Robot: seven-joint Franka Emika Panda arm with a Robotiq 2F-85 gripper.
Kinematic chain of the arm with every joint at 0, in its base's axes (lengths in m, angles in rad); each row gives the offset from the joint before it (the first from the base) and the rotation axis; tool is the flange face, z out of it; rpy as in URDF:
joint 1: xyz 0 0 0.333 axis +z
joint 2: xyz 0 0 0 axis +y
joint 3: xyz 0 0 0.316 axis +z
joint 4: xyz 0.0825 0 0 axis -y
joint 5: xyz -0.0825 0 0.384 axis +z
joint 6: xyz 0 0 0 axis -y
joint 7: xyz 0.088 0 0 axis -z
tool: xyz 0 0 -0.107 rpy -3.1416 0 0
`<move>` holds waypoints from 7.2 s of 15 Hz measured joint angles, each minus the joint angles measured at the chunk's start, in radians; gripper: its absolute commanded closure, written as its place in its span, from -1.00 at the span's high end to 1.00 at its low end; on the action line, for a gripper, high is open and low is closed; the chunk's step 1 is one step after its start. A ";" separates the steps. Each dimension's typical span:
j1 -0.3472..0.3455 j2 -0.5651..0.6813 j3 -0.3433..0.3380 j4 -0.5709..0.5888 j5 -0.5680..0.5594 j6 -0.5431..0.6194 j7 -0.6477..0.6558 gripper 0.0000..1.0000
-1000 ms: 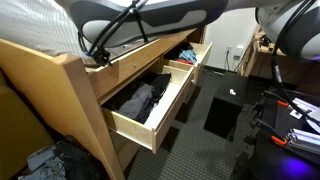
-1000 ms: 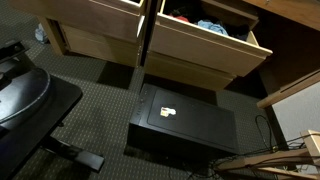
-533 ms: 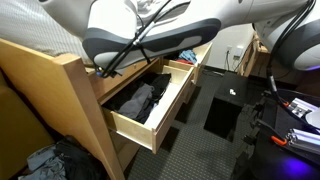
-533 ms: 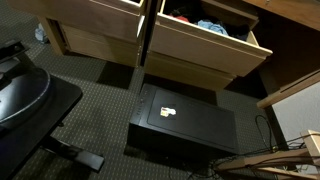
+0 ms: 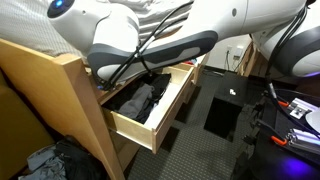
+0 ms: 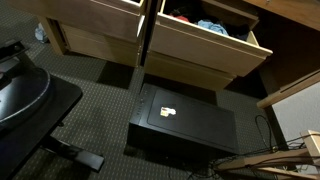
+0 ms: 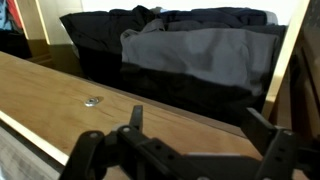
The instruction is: Open the top right drawer and close the top left drawer.
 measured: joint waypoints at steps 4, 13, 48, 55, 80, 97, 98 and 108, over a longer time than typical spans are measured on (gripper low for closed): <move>0.004 0.009 0.009 -0.002 0.004 0.003 -0.065 1.00; 0.044 0.071 0.020 -0.060 -0.042 0.061 -0.188 1.00; 0.333 0.021 -0.024 0.014 -0.092 -0.022 -0.238 1.00; 0.318 0.018 -0.089 0.002 -0.100 -0.092 -0.082 1.00; 0.016 -0.134 -0.157 0.005 -0.099 -0.472 0.341 1.00; 0.028 -0.133 0.076 0.009 0.074 -0.394 -0.033 1.00; 0.024 -0.135 0.083 0.009 0.081 -0.368 -0.039 1.00; 0.018 -0.141 0.091 0.009 0.088 -0.351 -0.046 1.00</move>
